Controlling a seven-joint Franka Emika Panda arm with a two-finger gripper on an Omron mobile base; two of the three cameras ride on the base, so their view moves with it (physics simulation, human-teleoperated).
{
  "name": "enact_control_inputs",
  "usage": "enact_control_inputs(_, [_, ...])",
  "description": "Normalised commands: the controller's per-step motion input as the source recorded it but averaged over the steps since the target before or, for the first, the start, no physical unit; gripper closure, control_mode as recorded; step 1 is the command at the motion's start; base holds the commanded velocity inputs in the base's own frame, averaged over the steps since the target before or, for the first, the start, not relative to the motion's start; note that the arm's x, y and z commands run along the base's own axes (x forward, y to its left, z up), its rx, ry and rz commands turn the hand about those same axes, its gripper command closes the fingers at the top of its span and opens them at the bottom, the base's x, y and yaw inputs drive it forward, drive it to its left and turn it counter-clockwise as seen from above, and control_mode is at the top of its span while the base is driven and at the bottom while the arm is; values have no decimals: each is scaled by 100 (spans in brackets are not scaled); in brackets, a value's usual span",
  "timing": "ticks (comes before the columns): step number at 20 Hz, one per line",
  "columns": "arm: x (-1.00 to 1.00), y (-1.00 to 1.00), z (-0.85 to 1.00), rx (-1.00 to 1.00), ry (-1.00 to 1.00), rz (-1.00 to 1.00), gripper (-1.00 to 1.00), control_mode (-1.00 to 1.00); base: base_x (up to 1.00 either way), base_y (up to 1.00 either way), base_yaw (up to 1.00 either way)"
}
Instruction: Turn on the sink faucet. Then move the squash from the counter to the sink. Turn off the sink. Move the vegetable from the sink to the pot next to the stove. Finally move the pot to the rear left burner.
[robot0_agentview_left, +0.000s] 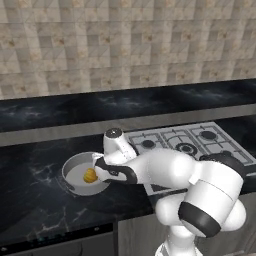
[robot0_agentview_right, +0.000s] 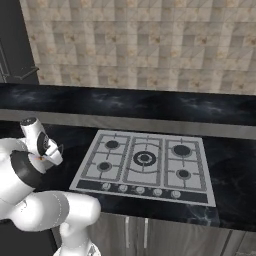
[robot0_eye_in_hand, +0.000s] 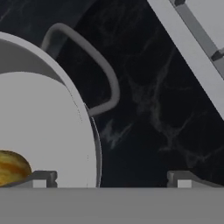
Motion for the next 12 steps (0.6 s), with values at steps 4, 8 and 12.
enact_control_inputs(4, [12,14,-22,-1,0,0,-100,-100,0,0,0])
enact_control_inputs(8, [6,7,-23,0,0,0,-100,-100,0,0,0])
enact_control_inputs(12, [8,3,-19,0,0,0,-100,-100,0,0,0])
